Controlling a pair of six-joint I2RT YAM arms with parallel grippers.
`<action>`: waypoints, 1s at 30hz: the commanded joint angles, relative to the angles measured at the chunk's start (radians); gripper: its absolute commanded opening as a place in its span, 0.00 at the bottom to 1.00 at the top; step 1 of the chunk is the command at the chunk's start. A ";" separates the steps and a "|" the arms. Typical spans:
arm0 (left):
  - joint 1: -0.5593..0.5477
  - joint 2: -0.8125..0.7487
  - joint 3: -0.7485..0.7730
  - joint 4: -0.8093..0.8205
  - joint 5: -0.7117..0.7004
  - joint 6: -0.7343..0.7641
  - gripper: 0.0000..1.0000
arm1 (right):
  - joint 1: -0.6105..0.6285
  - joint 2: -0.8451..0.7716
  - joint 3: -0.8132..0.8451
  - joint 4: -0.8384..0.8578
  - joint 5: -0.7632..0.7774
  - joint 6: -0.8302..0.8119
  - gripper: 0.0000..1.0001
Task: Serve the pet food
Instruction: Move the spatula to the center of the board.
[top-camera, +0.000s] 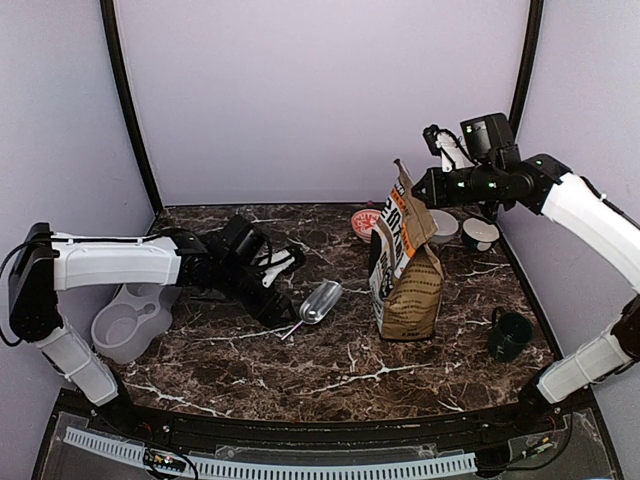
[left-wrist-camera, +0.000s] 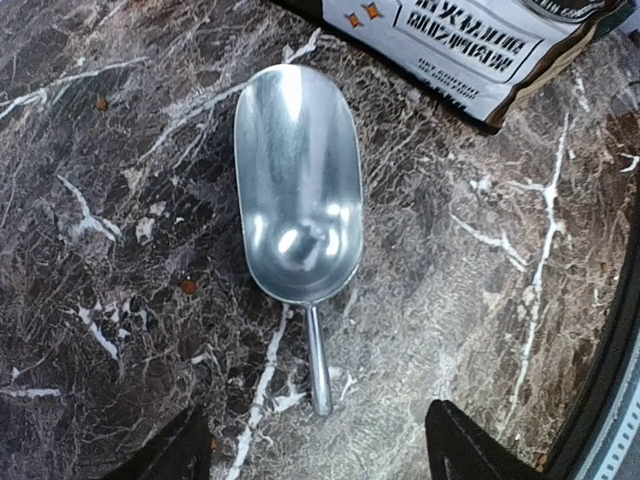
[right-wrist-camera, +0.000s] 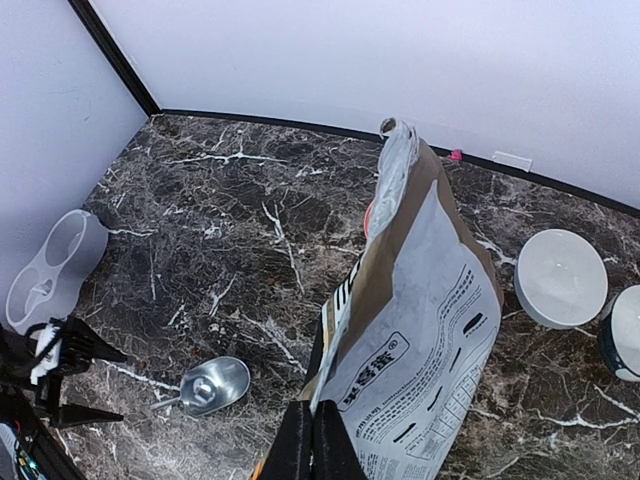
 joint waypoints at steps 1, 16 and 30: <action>-0.037 0.075 -0.012 0.044 -0.099 -0.064 0.73 | 0.000 -0.020 -0.015 0.106 0.015 -0.014 0.00; -0.085 0.244 -0.030 0.168 -0.183 -0.118 0.55 | -0.001 -0.055 -0.066 0.102 0.028 -0.013 0.00; -0.088 0.284 -0.035 0.202 -0.279 -0.125 0.02 | 0.000 -0.088 -0.111 0.121 -0.002 -0.037 0.00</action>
